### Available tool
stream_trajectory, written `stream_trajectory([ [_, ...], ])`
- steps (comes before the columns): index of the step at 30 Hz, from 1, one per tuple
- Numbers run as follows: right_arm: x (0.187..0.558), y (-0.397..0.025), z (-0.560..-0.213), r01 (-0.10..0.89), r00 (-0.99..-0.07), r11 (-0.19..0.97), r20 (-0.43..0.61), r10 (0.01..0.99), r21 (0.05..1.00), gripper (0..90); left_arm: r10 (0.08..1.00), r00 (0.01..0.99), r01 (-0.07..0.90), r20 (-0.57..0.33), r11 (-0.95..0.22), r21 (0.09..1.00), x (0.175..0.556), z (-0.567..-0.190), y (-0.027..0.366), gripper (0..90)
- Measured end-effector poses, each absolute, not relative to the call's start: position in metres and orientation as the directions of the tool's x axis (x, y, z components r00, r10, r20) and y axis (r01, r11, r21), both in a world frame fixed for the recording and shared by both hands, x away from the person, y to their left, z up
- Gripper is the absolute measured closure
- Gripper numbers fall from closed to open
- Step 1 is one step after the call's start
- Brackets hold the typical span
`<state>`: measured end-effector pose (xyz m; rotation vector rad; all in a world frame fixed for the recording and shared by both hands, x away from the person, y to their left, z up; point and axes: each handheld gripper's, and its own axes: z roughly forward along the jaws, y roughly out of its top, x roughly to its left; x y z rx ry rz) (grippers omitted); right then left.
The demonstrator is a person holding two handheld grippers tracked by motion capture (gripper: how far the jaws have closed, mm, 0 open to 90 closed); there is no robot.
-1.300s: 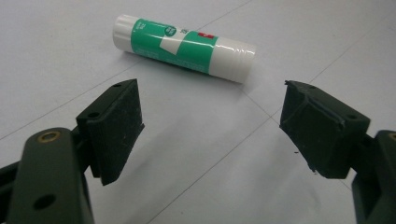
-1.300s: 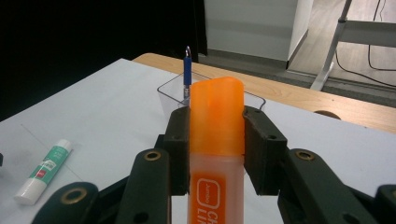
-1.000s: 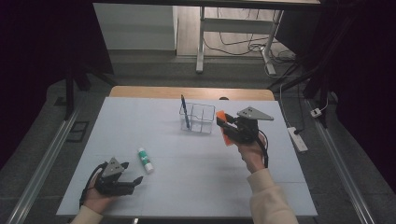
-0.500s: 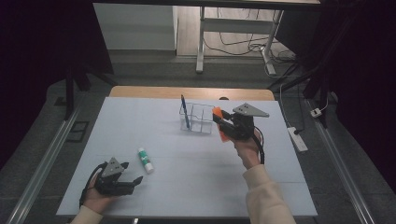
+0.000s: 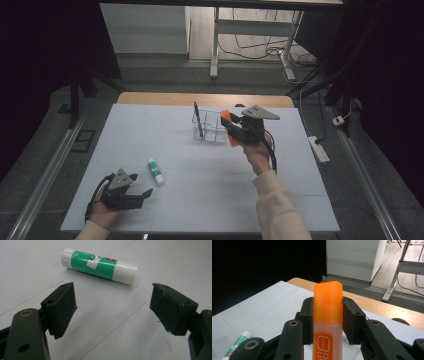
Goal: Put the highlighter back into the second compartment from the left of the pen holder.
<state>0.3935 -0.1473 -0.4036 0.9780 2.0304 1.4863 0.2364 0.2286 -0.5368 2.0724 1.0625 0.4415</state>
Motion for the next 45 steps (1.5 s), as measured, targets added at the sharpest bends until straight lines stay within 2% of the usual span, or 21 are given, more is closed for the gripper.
stream_trajectory([
  [45,0.427,-0.112,-0.403,0.24,-0.648,0.175,0.024,0.761,0.955,64.4,0.8,0.6,0.543,-0.029,-0.38,0.749,0.237,-0.538,0.228,20.8],
])
